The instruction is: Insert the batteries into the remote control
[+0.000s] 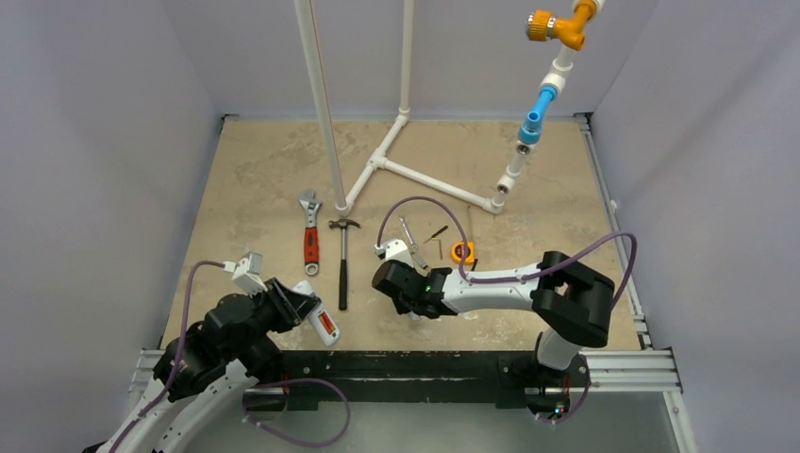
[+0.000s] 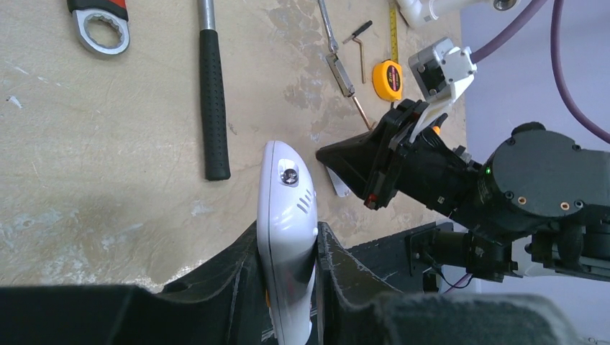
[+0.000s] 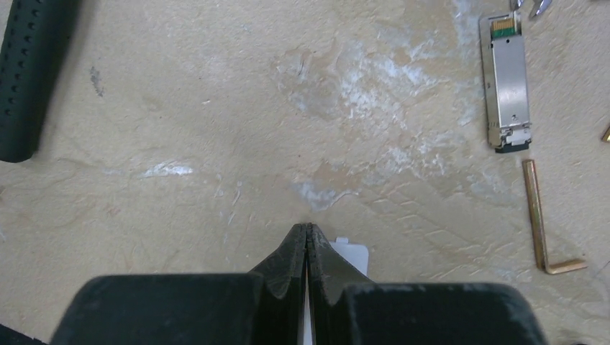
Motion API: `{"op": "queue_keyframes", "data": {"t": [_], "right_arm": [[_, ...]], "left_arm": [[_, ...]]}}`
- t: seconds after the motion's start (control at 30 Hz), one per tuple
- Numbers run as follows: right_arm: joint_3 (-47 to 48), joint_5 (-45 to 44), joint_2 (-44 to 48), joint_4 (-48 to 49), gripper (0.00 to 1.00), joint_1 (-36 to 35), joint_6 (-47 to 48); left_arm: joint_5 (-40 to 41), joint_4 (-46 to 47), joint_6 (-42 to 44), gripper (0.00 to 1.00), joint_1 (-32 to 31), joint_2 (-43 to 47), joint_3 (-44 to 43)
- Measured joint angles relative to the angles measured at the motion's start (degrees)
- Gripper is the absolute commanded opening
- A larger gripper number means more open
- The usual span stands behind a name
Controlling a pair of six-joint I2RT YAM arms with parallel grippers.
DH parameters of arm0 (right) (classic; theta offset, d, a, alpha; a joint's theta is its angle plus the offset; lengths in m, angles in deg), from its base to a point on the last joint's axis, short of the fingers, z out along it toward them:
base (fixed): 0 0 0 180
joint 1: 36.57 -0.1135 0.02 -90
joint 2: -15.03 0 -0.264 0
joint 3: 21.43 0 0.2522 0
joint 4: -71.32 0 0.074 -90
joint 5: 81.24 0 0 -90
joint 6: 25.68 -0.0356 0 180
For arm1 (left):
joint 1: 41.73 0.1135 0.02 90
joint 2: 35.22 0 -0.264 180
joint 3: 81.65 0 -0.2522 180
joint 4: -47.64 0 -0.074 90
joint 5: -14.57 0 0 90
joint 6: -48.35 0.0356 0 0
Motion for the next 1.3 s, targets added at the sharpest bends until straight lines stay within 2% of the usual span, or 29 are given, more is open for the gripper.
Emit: {"op": "queue_keyframes", "data": {"t": [0.23,0.33,0.6,0.87,1.17,1.3], "right_arm": [[1.57,1.49,-0.87,0.59,0.43,1.33,3.89],[1.55,2.05,0.66,0.76,0.5,1.29,4.46],[-0.24,-0.35,10.8,-1.09,0.53,1.27,0.72],[-4.31,-0.5,9.92,-7.65,0.53,0.44,-4.57],[-5.03,2.32,9.92,-8.07,0.51,-1.03,-6.56],[-5.2,2.47,9.25,-8.63,0.47,-1.27,-7.02]], "left_arm": [[0.02,0.0,-0.02,0.0,0.0,0.0,0.0],[0.02,-0.02,0.0,0.0,0.0,0.0,0.0],[-0.04,0.07,0.02,0.0,0.0,0.0,0.0],[-0.07,0.46,0.02,0.0,0.0,-0.24,0.0],[-0.5,0.9,0.02,0.0,0.0,-1.2,0.0],[-0.5,1.09,0.02,0.0,0.0,-1.2,0.0]]}}
